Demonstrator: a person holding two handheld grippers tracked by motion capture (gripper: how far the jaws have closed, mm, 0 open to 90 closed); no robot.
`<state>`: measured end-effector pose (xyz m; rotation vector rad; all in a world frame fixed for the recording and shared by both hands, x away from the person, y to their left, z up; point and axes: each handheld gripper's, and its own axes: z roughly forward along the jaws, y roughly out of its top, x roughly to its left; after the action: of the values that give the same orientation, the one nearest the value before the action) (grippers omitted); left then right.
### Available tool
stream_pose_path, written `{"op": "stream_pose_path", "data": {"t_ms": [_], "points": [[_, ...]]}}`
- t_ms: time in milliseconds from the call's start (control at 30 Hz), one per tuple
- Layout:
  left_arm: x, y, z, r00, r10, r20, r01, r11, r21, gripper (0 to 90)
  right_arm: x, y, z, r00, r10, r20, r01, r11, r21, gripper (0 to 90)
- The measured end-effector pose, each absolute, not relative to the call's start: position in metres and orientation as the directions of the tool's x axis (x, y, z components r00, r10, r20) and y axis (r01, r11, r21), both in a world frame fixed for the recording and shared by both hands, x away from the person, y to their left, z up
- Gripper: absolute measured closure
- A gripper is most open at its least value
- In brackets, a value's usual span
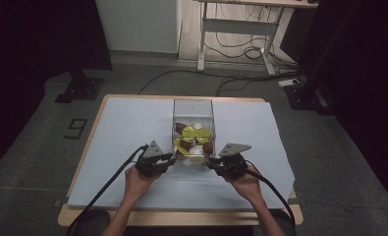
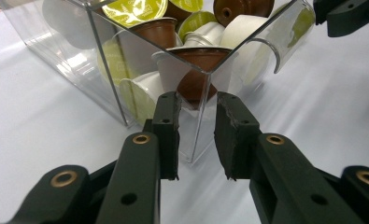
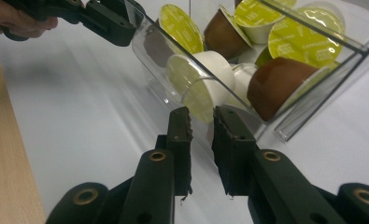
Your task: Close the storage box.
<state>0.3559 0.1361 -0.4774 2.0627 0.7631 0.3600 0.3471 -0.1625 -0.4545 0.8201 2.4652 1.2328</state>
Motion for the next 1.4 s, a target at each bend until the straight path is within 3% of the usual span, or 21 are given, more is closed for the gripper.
{"op": "stream_pose_path", "data": {"t_ms": [967, 1400], "points": [[0.360, 0.135, -0.477, 0.762, 0.647, -0.021, 0.385, -0.428, 0.818, 70.8, 0.357, -0.142, -0.454, -0.805, 0.592, -0.018, 0.356, 0.508, 0.784, 80.8], [0.356, 0.139, -0.480, 0.758, 0.652, -0.023, 0.393, -0.428, 0.814, 62.4, 0.366, -0.139, -0.454, -0.787, 0.616, -0.043, 0.356, 0.509, 0.784, 80.6]]}}
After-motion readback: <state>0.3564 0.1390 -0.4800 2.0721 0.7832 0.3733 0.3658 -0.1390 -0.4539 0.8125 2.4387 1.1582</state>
